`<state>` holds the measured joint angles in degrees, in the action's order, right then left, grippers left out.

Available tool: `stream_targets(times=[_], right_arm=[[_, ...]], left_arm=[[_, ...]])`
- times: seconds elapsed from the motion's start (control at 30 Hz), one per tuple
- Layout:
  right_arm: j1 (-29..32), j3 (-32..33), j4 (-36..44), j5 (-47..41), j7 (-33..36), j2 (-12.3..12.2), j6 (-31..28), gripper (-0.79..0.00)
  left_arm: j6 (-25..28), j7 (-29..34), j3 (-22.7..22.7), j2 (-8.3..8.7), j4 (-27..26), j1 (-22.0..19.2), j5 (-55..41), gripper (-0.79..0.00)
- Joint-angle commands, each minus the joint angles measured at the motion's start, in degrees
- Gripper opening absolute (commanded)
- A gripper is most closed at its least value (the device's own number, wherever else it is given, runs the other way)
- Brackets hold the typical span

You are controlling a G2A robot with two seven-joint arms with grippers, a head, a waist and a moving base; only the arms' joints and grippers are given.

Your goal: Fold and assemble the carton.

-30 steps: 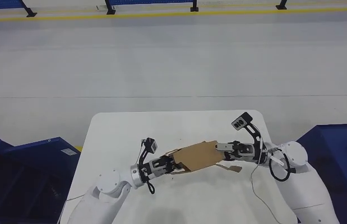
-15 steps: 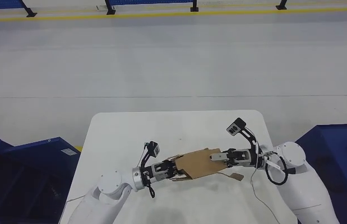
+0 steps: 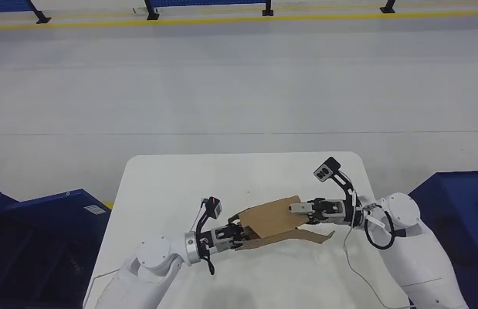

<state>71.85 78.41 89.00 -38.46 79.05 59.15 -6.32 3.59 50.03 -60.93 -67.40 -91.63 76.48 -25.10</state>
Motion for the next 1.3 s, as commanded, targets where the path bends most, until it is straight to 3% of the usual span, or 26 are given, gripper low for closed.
stream_targets(times=[0.0, 0.37, 0.47, 0.57, 0.77, 0.8, 0.83, 1.27], right_arm=[[-0.14, -0.21, -0.09, 0.14, 0.21, -0.03, 0.13, -0.551], [-0.73, -2.03, -0.35, 2.66, 0.41, -0.16, -0.04, -0.6], [-0.93, -2.52, -0.42, 3.15, 0.26, -0.18, 0.04, -0.65], [-1.06, -2.86, -0.49, 3.52, 0.01, -0.21, 0.09, -0.779], [-1.27, -3.15, -0.59, 3.81, -0.54, -0.3, 0.2, -0.785], [-1.33, -3.08, -0.71, 3.55, -0.7, -0.32, 0.3, -0.785], [-1.42, -2.95, -0.94, 2.98, -0.81, -0.32, 0.48, -0.785], [-6.59, -3.47, -11.53, -7.15, -6.14, 0.55, 6.79, -0.785]], left_arm=[[-0.06, -0.05, 0.1, 0.0, 0.09, -0.09, 0.04, -0.785], [-0.3, -0.17, 0.42, 0.0, 0.47, -0.6, -0.03, -0.785], [-0.36, -0.11, 0.47, 0.02, 0.54, -0.72, 0.0, -0.785], [-0.45, -0.02, 0.52, 0.05, 0.7, -0.82, 0.08, -0.785], [-0.36, 0.14, 0.29, 0.16, 0.9, -0.91, 0.22, -0.785], [-0.3, 0.08, 0.17, 0.18, 0.89, -0.87, 0.13, -0.486], [-0.3, 0.01, 0.05, 0.21, 0.9, -0.84, 0.23, 0.0], [4.02, -4.81, -5.47, 0.92, 0.68, 0.98, -0.79, 0.0]])
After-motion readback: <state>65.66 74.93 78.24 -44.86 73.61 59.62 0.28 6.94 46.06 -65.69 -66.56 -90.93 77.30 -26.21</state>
